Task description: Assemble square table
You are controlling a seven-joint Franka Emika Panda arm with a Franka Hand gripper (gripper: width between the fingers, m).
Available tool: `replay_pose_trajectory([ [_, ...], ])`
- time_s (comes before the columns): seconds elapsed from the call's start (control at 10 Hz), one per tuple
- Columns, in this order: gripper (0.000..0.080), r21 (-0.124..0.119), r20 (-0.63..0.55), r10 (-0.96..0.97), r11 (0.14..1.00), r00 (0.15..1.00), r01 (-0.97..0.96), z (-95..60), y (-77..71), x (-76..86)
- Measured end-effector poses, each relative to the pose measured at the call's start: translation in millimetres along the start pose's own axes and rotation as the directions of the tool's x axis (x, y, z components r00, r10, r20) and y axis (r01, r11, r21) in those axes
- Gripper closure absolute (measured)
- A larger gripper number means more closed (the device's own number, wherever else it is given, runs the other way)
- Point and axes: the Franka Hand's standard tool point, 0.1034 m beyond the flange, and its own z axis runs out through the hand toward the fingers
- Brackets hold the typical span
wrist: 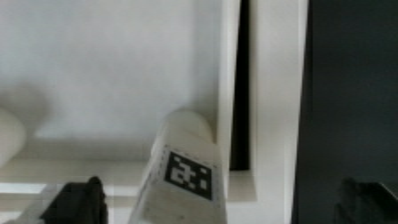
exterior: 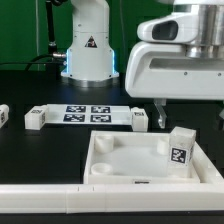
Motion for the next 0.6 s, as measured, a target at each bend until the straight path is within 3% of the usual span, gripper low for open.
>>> replay_pose_trajectory([
  [0.5, 0.0151, -0.002, 0.004, 0.001, 1.0, 1.0, -0.001, 4.0, 0.7, -0.4],
  [0.6, 0.0151, 0.003, -0.031, 0.0, 1.0, 1.0, 0.0, 10.9, 1.8, -5.3],
])
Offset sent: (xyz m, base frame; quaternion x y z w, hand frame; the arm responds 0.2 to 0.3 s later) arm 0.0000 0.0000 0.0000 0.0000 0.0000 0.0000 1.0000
